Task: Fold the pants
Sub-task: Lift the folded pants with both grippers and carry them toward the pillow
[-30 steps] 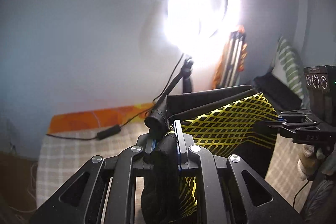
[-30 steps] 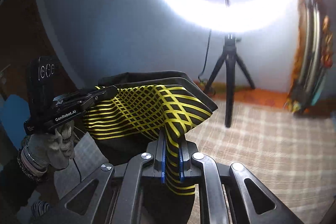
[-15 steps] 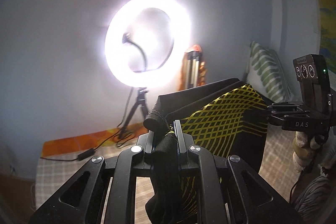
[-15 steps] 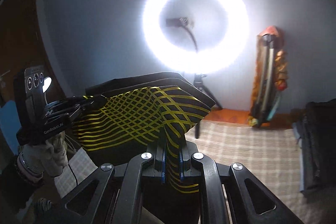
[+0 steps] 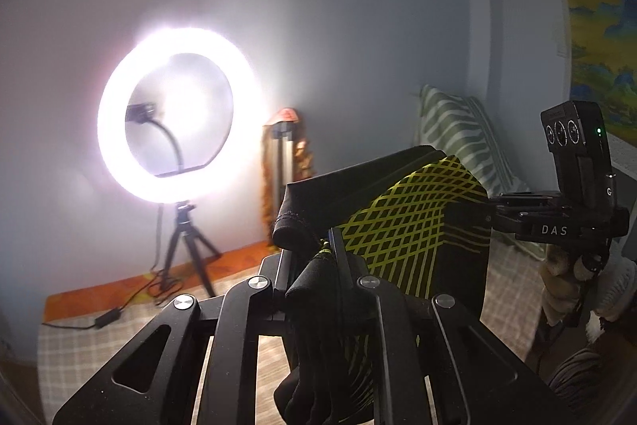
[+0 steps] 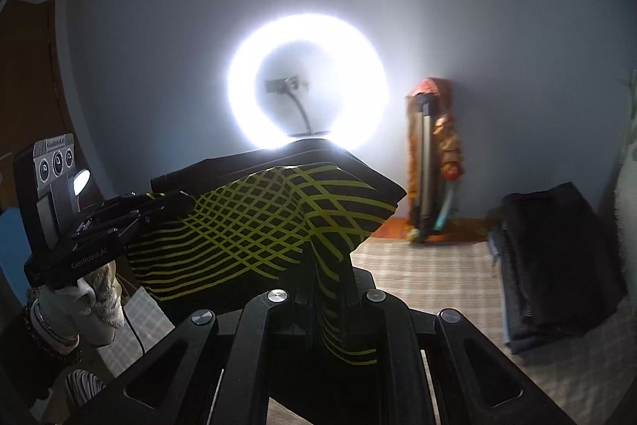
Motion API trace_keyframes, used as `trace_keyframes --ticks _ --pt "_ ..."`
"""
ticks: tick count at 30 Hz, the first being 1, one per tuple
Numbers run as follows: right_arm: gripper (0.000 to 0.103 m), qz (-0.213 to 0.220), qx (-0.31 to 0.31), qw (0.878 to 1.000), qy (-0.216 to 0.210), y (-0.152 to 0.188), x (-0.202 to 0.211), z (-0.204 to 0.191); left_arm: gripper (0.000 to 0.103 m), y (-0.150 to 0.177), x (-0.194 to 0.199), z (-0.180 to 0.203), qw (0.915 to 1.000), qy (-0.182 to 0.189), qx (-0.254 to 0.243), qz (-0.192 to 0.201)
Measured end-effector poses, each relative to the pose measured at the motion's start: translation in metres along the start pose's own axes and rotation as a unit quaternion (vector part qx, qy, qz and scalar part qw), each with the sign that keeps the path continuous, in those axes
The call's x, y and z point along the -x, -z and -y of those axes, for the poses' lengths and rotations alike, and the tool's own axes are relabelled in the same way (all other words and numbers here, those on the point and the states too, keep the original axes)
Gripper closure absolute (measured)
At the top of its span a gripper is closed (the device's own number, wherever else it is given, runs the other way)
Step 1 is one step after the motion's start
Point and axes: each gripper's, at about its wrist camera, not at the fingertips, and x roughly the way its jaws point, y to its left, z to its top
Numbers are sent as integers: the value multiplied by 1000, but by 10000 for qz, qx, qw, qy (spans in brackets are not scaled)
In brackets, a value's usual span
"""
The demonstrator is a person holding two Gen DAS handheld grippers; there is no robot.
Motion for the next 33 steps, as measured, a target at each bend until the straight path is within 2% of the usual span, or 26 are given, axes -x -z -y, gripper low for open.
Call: trace_keyframes --ticks 10,19,26,33 --pt "96 187 -127 9983 534 -5 58 56 91 -28 -51 65 9981 591 -193 23" --pt "96 278 -328 9922 1166 -18 95 132 91 -59 -106 126 9931 1114 -359 78" --pt "96 292 -435 9864 1559 -26 109 191 91 -73 -151 172 9889 1391 -529 31" --pt "96 187 -371 9813 1881 -39 94 255 91 -70 -205 200 9872 1511 -500 -111"
